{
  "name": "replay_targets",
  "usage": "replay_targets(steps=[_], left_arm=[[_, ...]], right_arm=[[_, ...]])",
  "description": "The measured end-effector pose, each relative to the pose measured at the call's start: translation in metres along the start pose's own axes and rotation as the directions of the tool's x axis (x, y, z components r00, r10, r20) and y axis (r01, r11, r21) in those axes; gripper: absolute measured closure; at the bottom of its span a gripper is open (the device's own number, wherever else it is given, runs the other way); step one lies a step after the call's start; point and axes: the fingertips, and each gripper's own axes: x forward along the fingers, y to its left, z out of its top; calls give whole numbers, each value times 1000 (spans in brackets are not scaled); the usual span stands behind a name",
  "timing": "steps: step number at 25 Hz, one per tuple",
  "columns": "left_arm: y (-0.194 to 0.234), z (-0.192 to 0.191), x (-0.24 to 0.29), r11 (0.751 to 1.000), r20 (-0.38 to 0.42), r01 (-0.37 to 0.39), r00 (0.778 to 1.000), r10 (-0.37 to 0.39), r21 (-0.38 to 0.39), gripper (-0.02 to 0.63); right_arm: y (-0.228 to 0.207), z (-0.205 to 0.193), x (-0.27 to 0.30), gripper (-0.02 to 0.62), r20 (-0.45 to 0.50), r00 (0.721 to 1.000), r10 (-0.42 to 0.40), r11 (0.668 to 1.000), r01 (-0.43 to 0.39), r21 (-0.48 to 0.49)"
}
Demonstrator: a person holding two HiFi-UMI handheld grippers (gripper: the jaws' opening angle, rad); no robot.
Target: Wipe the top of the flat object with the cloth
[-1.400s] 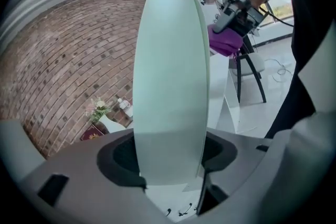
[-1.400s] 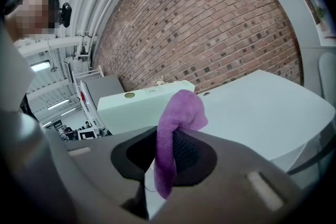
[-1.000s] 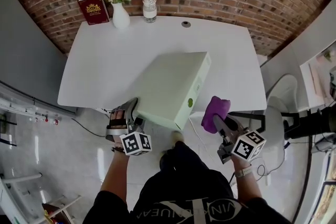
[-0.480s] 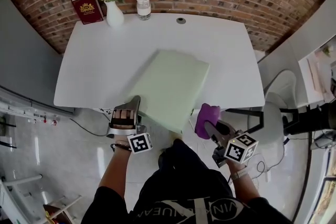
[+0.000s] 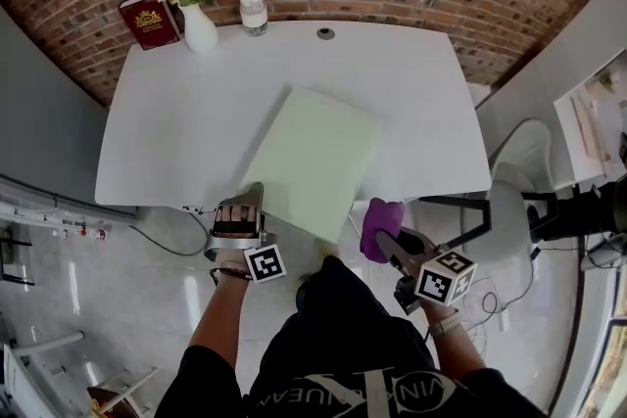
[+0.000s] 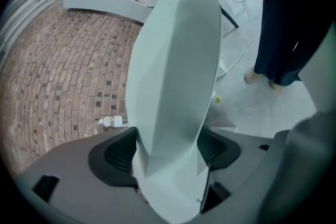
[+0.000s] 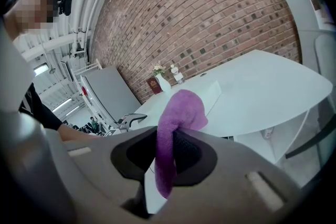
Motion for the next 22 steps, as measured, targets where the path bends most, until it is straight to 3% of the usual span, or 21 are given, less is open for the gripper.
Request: replay_targets(steps=[2, 7, 13, 21, 22], left_arm=[[-14, 8, 0, 993, 51, 89, 995, -85, -79, 268], [-2, 0, -4, 998, 81, 43, 996, -39, -53, 264], [-6, -22, -15, 977, 70, 107, 993, -96, -182, 264], [4, -35, -49, 924, 132, 45, 991, 6, -380, 274], [9, -37, -53, 912, 133, 26, 991, 32, -410, 335]], right_arm=[[-3, -3, -2, 534, -1, 1000, 1, 1000, -1, 7], [-3, -7, -2, 534, -1, 1000, 13, 1000, -13, 8], [7, -6, 13, 534, -11, 999, 45, 999, -45, -24], [30, 12, 46, 534, -64, 992, 111, 984, -119, -132], [32, 15, 51, 534, -67, 991, 117, 983, -125, -136]])
